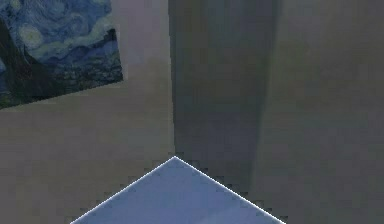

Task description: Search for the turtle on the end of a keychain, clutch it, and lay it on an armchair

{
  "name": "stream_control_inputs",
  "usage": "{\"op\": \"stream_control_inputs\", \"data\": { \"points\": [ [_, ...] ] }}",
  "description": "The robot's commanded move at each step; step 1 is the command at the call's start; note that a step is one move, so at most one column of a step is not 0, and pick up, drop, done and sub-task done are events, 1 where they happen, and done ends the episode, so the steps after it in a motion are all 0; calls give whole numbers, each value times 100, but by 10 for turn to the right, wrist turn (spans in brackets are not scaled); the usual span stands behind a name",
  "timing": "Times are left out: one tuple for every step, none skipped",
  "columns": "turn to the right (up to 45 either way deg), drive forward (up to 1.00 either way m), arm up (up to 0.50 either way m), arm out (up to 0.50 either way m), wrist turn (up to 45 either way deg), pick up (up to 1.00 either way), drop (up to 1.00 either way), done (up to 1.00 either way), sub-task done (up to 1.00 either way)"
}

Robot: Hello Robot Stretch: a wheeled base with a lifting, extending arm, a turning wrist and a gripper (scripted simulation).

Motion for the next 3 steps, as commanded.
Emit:
{"op": "stream_control_inputs", "data": {
  "points": [
    [0, 0, 30, 0, 0, 0, 0, 0, 0],
    [0, 0, 0, 22, 0, 0, 0, 0, 0],
    [0, 0, 0, 0, 450, 0, 0, 0, 0]
  ]
}}
